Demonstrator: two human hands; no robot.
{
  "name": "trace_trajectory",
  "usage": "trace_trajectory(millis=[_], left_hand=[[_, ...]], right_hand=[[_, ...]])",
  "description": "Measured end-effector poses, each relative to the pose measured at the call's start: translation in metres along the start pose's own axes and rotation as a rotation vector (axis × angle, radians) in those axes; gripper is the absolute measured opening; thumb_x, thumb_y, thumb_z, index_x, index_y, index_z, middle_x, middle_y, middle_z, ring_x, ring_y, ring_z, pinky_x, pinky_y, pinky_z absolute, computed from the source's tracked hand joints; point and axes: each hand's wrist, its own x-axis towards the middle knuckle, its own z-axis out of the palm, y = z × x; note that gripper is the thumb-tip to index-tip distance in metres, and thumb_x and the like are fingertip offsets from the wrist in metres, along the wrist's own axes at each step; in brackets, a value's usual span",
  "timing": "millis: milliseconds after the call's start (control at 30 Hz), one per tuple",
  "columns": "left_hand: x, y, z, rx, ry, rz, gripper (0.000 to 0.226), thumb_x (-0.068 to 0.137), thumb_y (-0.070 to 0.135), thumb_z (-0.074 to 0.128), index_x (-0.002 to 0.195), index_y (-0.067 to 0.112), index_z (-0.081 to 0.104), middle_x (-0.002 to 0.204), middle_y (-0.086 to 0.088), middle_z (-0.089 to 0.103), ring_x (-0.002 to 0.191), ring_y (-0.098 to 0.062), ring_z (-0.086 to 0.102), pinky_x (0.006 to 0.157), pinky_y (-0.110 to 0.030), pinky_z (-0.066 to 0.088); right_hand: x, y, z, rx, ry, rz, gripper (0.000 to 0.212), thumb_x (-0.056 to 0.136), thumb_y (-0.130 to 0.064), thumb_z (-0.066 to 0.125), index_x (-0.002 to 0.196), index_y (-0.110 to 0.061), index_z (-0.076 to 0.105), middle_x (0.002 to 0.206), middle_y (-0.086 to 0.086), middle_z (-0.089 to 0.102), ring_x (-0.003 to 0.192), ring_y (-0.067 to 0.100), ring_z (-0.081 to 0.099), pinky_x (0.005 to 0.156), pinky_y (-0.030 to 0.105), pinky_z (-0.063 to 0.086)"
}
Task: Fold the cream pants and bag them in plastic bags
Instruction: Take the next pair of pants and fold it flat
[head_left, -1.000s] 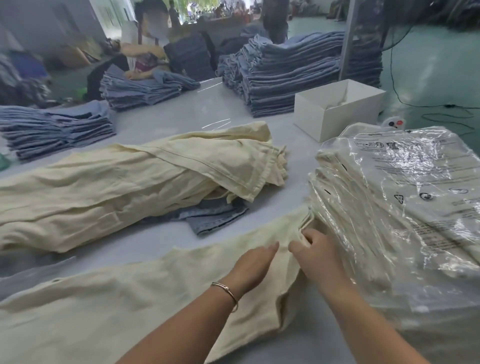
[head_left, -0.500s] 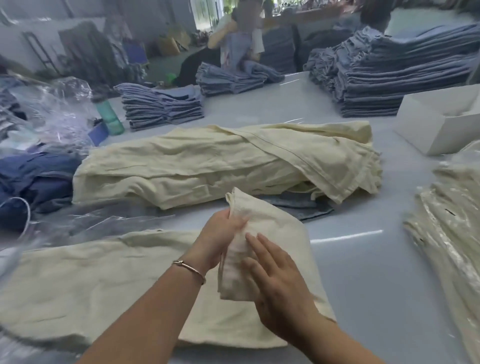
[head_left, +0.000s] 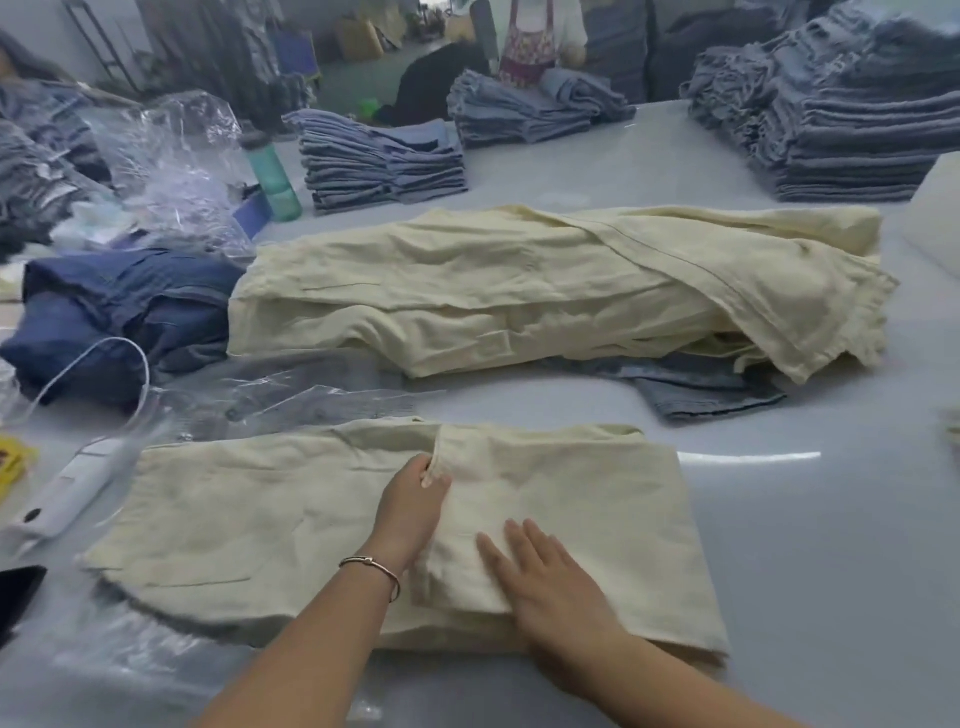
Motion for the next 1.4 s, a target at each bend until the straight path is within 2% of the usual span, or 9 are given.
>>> trace_trajectory(millis=[167, 300, 433, 533, 633, 767, 933, 1100, 1400], left_hand=[[-0.004, -0.025, -0.010, 0.256, -0.025, 0.012, 0.014, 0.096, 0.023, 0.047, 0.093, 0.010, 0.051, 0.086, -0.008, 0.063, 0.082, -0.031, 0.057, 0.070, -0.036, 0.043], [-0.005, -0.035, -0.015, 0.333, -0.024, -0.056, 0.010, 0.094, 0.026, 0.045, 0.088, 0.018, 0.046, 0.084, -0.008, 0.062, 0.080, -0.031, 0.056, 0.068, -0.035, 0.044], [0.001, -0.014, -0.009, 0.330, 0.092, -0.151, 0.024, 0.078, 0.029, 0.060, 0.091, 0.017, 0.043, 0.095, 0.000, 0.054, 0.093, -0.026, 0.051, 0.075, -0.036, 0.042], [0.012, 0.011, 0.011, 0.487, 0.243, 0.135, 0.057, 0.072, 0.033, 0.069, 0.119, 0.015, 0.043, 0.125, -0.003, 0.044, 0.123, -0.027, 0.036, 0.098, -0.038, 0.036], [0.029, 0.040, 0.042, 0.595, 0.049, 0.379, 0.072, 0.076, 0.039, 0.065, 0.139, 0.019, 0.037, 0.146, 0.002, 0.035, 0.140, -0.021, 0.020, 0.117, -0.036, 0.016], [0.058, 0.052, 0.048, 0.762, -0.094, 0.186, 0.098, 0.073, 0.069, 0.061, 0.148, 0.020, 0.022, 0.154, -0.003, 0.025, 0.144, -0.026, 0.016, 0.117, -0.044, 0.016], [0.049, 0.022, 0.019, 0.466, 0.049, -0.215, 0.113, 0.053, 0.073, 0.076, 0.131, 0.002, 0.035, 0.132, -0.019, 0.048, 0.123, -0.037, 0.046, 0.096, -0.041, 0.044], [0.015, 0.010, 0.004, 0.055, -0.082, -0.370, 0.068, 0.053, 0.044, 0.088, 0.102, 0.002, 0.066, 0.100, -0.015, 0.072, 0.092, -0.030, 0.068, 0.083, -0.041, 0.054], [-0.041, 0.190, 0.057, -0.552, -0.711, -0.292, 0.024, 0.084, 0.021, 0.066, 0.100, 0.003, 0.069, 0.093, -0.016, 0.068, 0.085, -0.030, 0.066, 0.078, -0.038, 0.054]], right_hand=[[-0.001, 0.007, -0.015, 0.065, -0.145, -0.110, 0.094, 0.073, -0.081, 0.008, 0.151, -0.029, 0.019, 0.159, 0.002, 0.013, 0.146, 0.017, 0.011, 0.117, 0.031, 0.017], [-0.008, 0.050, -0.026, -0.061, 0.230, 0.155, 0.064, 0.096, -0.062, 0.020, 0.152, -0.032, 0.015, 0.161, -0.005, 0.005, 0.148, 0.015, -0.002, 0.117, 0.036, -0.012], [-0.024, 0.085, -0.025, 0.073, 0.297, 0.539, 0.066, 0.098, -0.053, 0.028, 0.153, -0.029, 0.001, 0.161, -0.003, -0.009, 0.148, 0.019, -0.002, 0.120, 0.035, 0.009], [-0.028, 0.090, -0.016, 0.215, 0.284, 0.547, 0.076, 0.096, -0.051, 0.038, 0.152, -0.027, -0.008, 0.160, -0.002, -0.016, 0.147, 0.020, 0.001, 0.117, 0.029, 0.014], [-0.030, 0.092, -0.014, 0.239, 0.338, 0.551, 0.079, 0.095, -0.052, 0.039, 0.151, -0.027, -0.011, 0.160, 0.000, -0.013, 0.147, 0.018, 0.005, 0.115, 0.028, 0.016], [-0.040, 0.087, -0.030, 0.031, 0.389, 0.418, 0.085, 0.085, -0.058, 0.055, 0.151, -0.018, 0.021, 0.159, 0.010, 0.014, 0.143, 0.024, 0.027, 0.113, 0.033, 0.029], [-0.036, 0.053, -0.026, -0.092, 0.235, 0.029, 0.087, 0.052, -0.074, 0.067, 0.126, -0.029, 0.062, 0.130, 0.000, 0.061, 0.114, 0.014, 0.062, 0.089, 0.029, 0.054], [-0.020, 0.044, -0.023, 0.109, 0.133, 0.068, 0.085, 0.084, -0.057, 0.054, 0.153, -0.030, 0.012, 0.161, 0.001, 0.008, 0.146, 0.015, 0.013, 0.118, 0.028, 0.015], [-0.068, 0.067, -0.111, 1.242, 0.540, 0.137, 0.083, 0.058, -0.069, 0.072, 0.131, -0.050, 0.037, 0.123, -0.021, 0.057, 0.107, -0.004, 0.058, 0.083, 0.018, 0.050]])
